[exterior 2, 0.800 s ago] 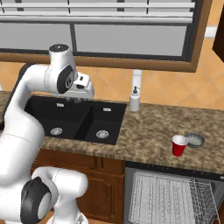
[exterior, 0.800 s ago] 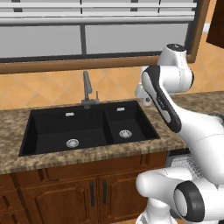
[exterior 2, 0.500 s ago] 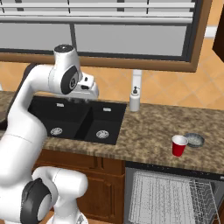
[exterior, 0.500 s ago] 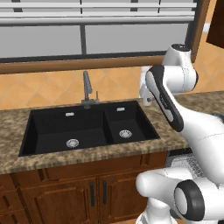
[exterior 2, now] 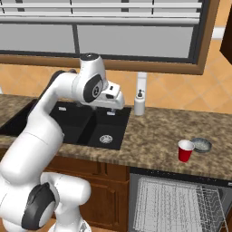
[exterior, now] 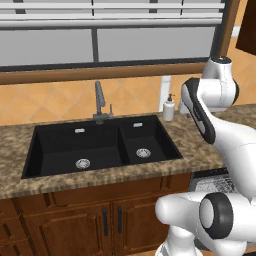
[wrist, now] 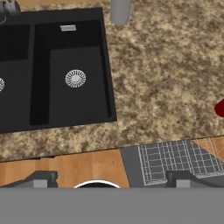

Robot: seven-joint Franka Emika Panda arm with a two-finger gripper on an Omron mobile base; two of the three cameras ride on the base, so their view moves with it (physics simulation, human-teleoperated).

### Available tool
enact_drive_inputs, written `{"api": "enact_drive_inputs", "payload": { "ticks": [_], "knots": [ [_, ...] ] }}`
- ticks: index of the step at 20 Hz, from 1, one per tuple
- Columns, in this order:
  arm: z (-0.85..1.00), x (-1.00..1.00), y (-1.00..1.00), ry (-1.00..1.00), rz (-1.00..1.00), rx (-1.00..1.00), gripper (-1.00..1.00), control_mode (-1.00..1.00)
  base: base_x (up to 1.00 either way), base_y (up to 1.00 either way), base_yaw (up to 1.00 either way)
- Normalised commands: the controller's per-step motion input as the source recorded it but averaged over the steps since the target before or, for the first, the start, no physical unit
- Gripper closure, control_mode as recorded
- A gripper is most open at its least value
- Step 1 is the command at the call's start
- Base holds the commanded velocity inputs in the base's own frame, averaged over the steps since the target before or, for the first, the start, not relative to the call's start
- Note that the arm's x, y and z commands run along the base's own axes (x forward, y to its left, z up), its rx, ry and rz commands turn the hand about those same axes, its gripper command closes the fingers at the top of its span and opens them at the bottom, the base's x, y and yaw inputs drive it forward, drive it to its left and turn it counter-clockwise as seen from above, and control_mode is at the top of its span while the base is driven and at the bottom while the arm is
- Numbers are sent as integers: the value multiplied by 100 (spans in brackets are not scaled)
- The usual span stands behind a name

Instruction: Pick up the cup and bowl from the counter, place them in the dishwasher, and close the dishwasher door.

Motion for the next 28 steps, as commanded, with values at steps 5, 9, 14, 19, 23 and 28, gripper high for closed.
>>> {"api": "enact_drive_inputs", "payload": {
  "ticks": [5, 9, 14, 19, 23, 28],
  "knots": [
    [-11, -5, -15, 3, 2, -1, -100, -100, 0, 0, 0],
    [-47, 0, -11, 11, 5, -29, -100, -100, 0, 0, 0],
    [-45, 2, -8, 24, 0, -33, -100, -100, 0, 0, 0],
    [-3, 1, -72, 9, -4, 7, -100, -100, 0, 0, 0],
    [1, 0, -78, 0, -6, 21, -100, -100, 0, 0, 0],
    [-3, 10, -30, -2, -2, 8, -100, -100, 0, 0, 0]
  ]
}}
